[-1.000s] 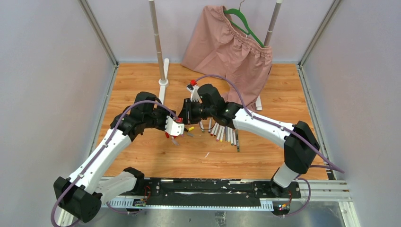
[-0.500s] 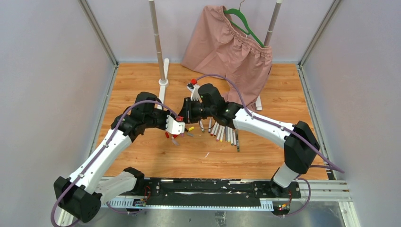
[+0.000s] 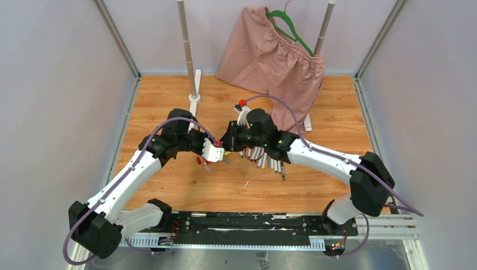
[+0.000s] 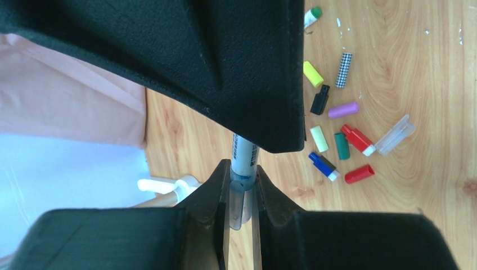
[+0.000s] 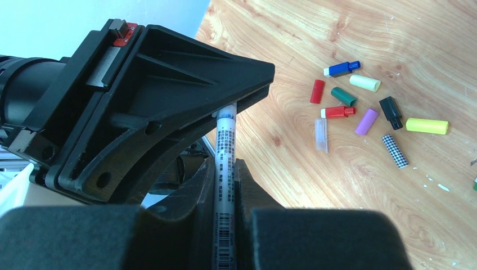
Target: Open the pen caps
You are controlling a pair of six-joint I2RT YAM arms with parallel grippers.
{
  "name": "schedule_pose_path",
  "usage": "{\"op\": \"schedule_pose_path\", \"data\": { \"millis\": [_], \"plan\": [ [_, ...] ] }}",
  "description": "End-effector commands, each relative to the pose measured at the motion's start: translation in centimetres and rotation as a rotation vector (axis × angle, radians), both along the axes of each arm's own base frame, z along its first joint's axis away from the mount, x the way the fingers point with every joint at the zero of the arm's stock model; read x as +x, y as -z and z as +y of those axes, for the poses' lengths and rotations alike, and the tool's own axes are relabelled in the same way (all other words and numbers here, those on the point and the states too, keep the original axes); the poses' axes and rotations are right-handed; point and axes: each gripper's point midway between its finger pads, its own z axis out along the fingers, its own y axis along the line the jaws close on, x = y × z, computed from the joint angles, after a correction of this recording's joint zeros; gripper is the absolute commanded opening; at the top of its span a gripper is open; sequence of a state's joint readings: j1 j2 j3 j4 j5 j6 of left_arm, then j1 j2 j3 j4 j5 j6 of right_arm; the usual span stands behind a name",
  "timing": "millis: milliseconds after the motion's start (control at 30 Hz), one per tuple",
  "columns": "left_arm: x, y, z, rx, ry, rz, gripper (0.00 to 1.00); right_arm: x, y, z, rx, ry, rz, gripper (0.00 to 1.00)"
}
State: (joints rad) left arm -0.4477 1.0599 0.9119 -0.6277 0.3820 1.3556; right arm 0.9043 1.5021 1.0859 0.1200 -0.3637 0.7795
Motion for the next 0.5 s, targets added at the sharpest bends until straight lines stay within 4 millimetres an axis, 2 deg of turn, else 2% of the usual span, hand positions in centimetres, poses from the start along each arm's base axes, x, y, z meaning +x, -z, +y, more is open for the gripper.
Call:
{"op": "schedule_pose_path", "data": {
  "millis": [0,233,467],
  "plan": [
    [4.9,-1.8,5.3,0.100,-0.265,-0.163,0.00,-4.5,1.1,-2.2,-0.054,-0.105,0.099,0.00],
    [6.9,-1.8,7.1,0.169,-0.324,-0.227,0.00,-5.0,0.8,-2.9,-0.063,-0.102,0.097,0.00],
    [7.8,-1.7,8.8,0.189,-0.359,-0.233,0.00,-5.4,0.8,-3.6,-0.071,-0.098,0.093,0.00]
  ]
}}
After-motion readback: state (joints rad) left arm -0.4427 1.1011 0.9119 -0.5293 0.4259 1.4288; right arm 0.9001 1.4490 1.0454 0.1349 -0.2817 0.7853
